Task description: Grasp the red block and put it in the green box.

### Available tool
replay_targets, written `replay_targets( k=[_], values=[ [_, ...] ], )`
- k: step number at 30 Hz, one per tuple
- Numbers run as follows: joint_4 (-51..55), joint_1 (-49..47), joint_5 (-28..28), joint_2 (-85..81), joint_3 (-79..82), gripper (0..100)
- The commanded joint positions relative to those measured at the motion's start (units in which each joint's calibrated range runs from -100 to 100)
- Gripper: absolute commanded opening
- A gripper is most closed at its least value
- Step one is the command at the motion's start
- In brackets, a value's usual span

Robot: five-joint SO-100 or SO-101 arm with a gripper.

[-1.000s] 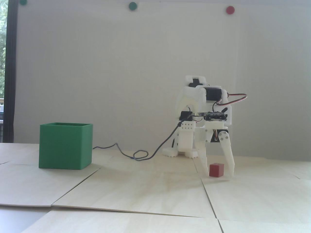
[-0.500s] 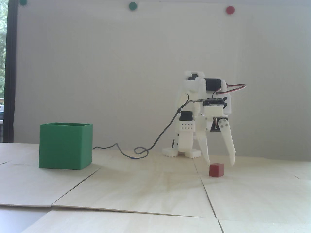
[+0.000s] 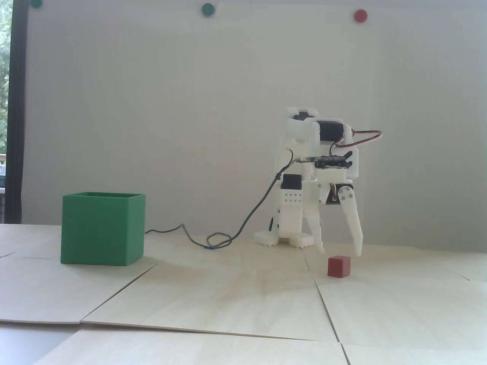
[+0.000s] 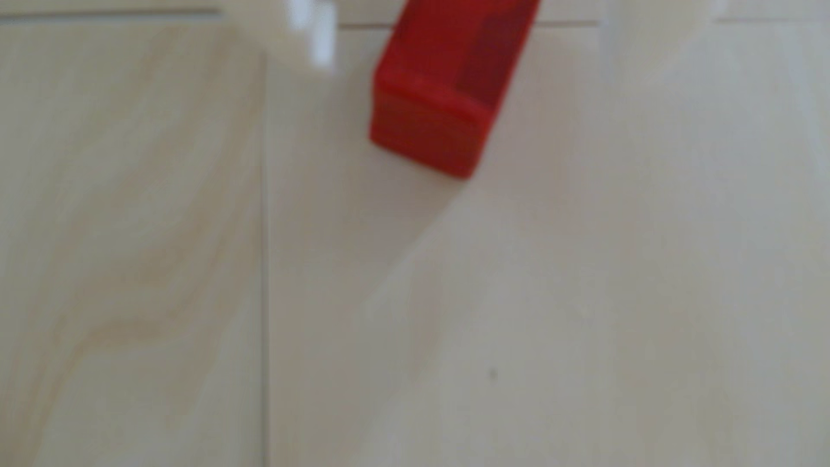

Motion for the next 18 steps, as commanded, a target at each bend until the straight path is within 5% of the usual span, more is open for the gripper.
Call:
replay_targets(
  k=[1, 18],
  values=[
    [-3.89, -0.03, -0.46, -6.94, 0.84, 21],
    [-8.44, 0.53, -1.76, -11.36, 5.63, 21]
  ],
)
